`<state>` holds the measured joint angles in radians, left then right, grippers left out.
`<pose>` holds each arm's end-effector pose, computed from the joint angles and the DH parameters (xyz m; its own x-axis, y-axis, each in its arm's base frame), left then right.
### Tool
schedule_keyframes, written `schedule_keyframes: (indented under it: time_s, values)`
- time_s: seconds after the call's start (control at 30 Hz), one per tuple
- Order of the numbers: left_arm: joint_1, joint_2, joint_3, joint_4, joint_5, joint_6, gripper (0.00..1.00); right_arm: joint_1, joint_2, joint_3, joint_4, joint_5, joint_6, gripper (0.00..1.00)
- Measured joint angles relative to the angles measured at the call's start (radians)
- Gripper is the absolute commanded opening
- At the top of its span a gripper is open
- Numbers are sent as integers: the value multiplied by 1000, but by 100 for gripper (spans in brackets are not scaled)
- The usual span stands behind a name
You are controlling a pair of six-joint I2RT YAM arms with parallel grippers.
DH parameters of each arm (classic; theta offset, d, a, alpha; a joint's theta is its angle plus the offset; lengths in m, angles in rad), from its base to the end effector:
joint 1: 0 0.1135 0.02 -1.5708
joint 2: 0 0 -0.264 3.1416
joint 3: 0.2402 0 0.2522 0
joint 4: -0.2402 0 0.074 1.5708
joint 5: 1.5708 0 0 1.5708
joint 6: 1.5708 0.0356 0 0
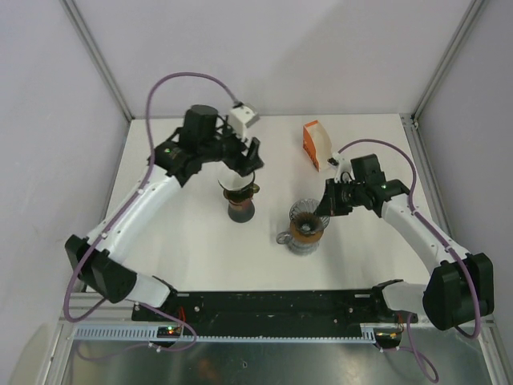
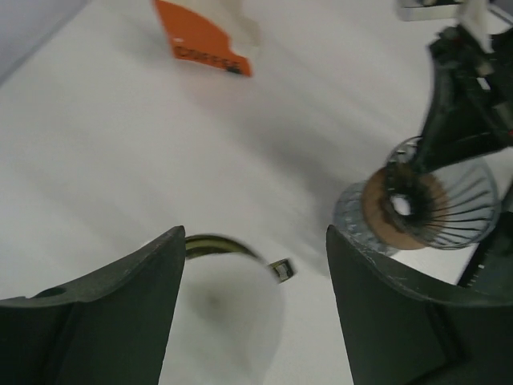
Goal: Place the coffee filter in the dripper
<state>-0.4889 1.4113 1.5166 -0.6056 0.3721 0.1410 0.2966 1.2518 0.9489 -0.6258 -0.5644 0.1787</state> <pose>0.2671 -0.1567 0.4082 -0.3182 0.3176 -0.8932 0.7715 0.6343 -0.0494 0.2347 0.0916 0.2650 -0.8520 -0.1033 -0.5132 -0.4083 0.7446 0.5280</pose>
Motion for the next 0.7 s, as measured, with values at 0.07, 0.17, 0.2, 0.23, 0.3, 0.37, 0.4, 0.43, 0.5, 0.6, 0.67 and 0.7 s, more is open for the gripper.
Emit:
schedule_keyframes:
  time_s: [0.07, 0.17, 0.2, 0.23, 0.3, 0.37, 0.4, 0.43, 0.5, 0.6, 0.67, 0.7]
  values:
    - [-60, 29, 8, 0, 5, -14, 74, 6, 0, -1, 5, 4, -3, 0]
    - [-142, 84, 11, -4, 20, -55, 73, 17, 0, -3, 16, 7, -7, 0]
    - [-166, 103, 11, -6, 26, -72, 73, 19, 0, -6, 22, 7, -7, 0]
    - [-188, 120, 11, -9, 30, -89, 73, 20, 0, -10, 29, 6, -6, 0]
    - [-231, 150, 11, -12, 35, -117, 73, 21, -2, -18, 43, 4, -3, 0]
    - [-273, 175, 11, -13, 39, -138, 72, 24, -5, -25, 56, 5, 1, 0]
    - [-291, 187, 11, -14, 39, -144, 70, 27, -6, -27, 62, 6, 2, 0]
    - [-304, 196, 11, -14, 39, -150, 69, 31, -7, -29, 66, 8, 2, 0]
    - [-332, 217, 11, -14, 35, -161, 66, 43, -10, -31, 74, 17, 3, 0]
    - [-357, 246, 5, -14, 23, -169, 60, 56, -17, -31, 78, 34, 2, 0]
    - [-360, 256, -3, -18, 8, -169, 57, 59, -26, -34, 77, 46, 2, 0]
    - [-360, 258, -6, -20, -4, -169, 56, 61, -33, -35, 77, 55, 1, 0]
